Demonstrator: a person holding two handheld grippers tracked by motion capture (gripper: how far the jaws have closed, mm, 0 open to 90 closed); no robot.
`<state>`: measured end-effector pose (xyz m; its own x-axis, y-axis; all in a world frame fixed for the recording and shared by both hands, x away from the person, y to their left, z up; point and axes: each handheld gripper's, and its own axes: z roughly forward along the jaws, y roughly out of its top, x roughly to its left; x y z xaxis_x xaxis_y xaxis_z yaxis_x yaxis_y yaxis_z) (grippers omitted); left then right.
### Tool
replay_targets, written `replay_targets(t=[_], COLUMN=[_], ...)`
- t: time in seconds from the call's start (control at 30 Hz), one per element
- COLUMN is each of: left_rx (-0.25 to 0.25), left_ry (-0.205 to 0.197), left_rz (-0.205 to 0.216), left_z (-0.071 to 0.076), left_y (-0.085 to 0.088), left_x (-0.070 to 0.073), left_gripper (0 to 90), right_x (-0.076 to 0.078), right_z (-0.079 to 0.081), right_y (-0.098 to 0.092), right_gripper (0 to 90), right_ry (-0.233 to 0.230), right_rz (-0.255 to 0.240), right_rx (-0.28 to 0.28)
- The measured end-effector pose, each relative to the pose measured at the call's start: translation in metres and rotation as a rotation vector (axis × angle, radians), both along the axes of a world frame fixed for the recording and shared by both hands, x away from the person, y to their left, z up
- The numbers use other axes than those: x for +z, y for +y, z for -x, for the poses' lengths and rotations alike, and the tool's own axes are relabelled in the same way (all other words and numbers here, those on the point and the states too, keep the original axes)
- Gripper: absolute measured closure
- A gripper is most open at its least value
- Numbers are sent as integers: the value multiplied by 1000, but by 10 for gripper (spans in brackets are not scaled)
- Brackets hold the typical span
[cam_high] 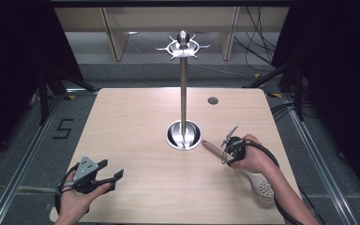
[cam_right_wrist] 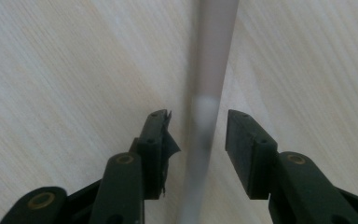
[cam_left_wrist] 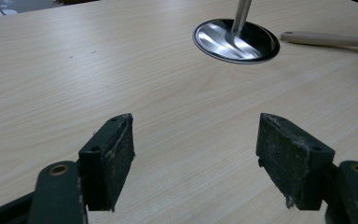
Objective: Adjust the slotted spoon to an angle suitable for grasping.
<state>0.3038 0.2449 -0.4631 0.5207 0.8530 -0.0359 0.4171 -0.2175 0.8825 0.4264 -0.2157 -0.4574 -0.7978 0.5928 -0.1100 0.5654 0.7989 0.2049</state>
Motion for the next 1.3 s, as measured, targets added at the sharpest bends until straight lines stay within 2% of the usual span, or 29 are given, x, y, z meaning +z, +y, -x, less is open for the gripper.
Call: replay_targets(t=[0.03, 0.07, 0.13, 0.23, 0.27, 0.3, 0.33, 0.37, 0.43, 0.57, 0.67, 0.73, 0.9, 0.93, 1.0, 1.03, 1.13, 1.17, 1.2, 1.23, 1.3], left_rx=[0, 1, 10, 6, 5, -6, -19, -14, -11, -11, -5, -19, -12, -15, -14, -14, -20, -20, -12, -21, -2], left_ry=[0, 0, 8, 4, 5, 0, -9, -8, -5, -5, -1, -10, -4, -7, -6, -6, -10, -10, -3, -10, 2], left_rz=[0, 4, 15, 9, 10, 16, 3, 13, 7, 9, 9, 3, 9, 9, 11, 11, 1, 1, 14, 7, 17], left_z=[0, 0, 0, 0, 0, -1, -2, -3, -2, -2, -1, -2, -2, -2, -2, -2, -3, -3, -2, -2, -1], left_y=[0, 0, -1, -1, -1, -1, 0, -1, -1, -1, -1, 0, -1, -1, -1, -1, 0, 0, -1, 0, 0], left_x=[0, 0, -1, -1, -1, -1, -1, -2, -1, -1, -1, -1, -1, -1, -1, -1, -1, -1, -1, -1, -1], left_gripper=[273, 274, 275, 275, 275, 275, 275, 275, 275, 275, 276, 276, 276, 276, 276, 276, 279, 278, 278, 278, 278], right_x=[0, -2, -4, -6, -6, -7, -7, -6, -6, -5, -4, -4, -4, -1, 1, 1, 12, 12, 14, 14, 14], right_z=[0, 0, -1, -2, -1, -1, 0, 0, 2, 4, 8, 10, 12, 11, 9, 9, 1, 1, -4, -4, -10], right_y=[0, 2, 1, 1, 0, 0, -2, -3, -4, -5, -4, -4, -3, -2, 0, 0, 8, 8, 15, 15, 25], right_gripper=[613, 640, 668, 699, 733, 748, 752, 760, 764, 766, 767, 766, 764, 754, 719, 719, 677, 677, 670, 670, 658], right_ry=[0, 26, 35, 32, 36, 33, 35, 44, 55, 67, 98, 95, 116, 140, 115, 115, 76, 76, 71, 71, 84], right_rz=[0, 12, 22, 38, 44, 42, 25, 18, 16, 29, 46, 56, 72, 72, 37, 37, 25, 25, 20, 20, 22], right_rx=[0, -22, -12, -14, -22, -34, -41, -52, -63, -51, -77, -59, -61, -55, -67, -67, -20, -20, 14, 14, 14])
